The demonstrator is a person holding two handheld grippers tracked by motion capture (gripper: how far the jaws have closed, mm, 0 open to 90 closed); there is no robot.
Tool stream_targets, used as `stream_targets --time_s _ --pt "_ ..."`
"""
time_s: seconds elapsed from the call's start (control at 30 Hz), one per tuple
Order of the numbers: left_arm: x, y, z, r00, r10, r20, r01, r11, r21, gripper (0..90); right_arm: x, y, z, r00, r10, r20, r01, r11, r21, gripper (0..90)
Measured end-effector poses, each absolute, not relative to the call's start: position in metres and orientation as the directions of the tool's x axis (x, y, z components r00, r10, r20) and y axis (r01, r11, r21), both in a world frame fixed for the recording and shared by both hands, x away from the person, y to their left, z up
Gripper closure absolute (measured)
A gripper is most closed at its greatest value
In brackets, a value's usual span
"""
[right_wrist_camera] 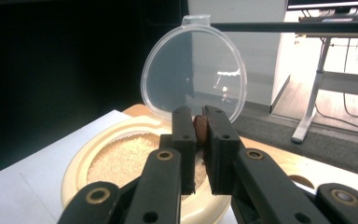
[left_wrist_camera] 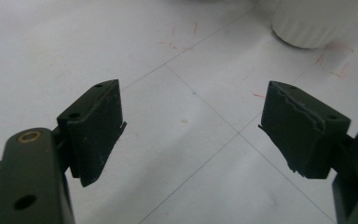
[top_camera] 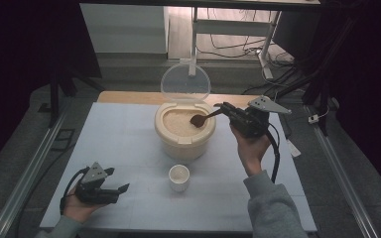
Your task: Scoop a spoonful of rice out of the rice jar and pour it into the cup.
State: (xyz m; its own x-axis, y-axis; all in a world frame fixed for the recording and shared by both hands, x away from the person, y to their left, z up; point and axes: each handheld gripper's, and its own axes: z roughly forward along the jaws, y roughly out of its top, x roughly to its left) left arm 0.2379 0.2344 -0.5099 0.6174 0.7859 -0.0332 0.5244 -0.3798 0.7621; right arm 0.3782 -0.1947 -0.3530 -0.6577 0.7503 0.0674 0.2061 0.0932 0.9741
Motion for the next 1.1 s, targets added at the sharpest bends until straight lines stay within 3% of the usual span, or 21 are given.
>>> stream_targets --time_s 0.47,1.1 --pt "0.238 0.234 -0.51 0.618 0.786 -0.034 0.525 -0.38 0.762 20.3 0.382 -0.193 -0.364 -0.657 0.737 0.158 0.291 0.055 0.955 82.9" --pt "0.238 0.233 -0.509 0.619 0.785 -0.031 0.521 -0.381 0.764 20.3 0.389 -0.202 -0.381 -0.591 0.699 0.403 0.466 -0.112 0.877 82.9"
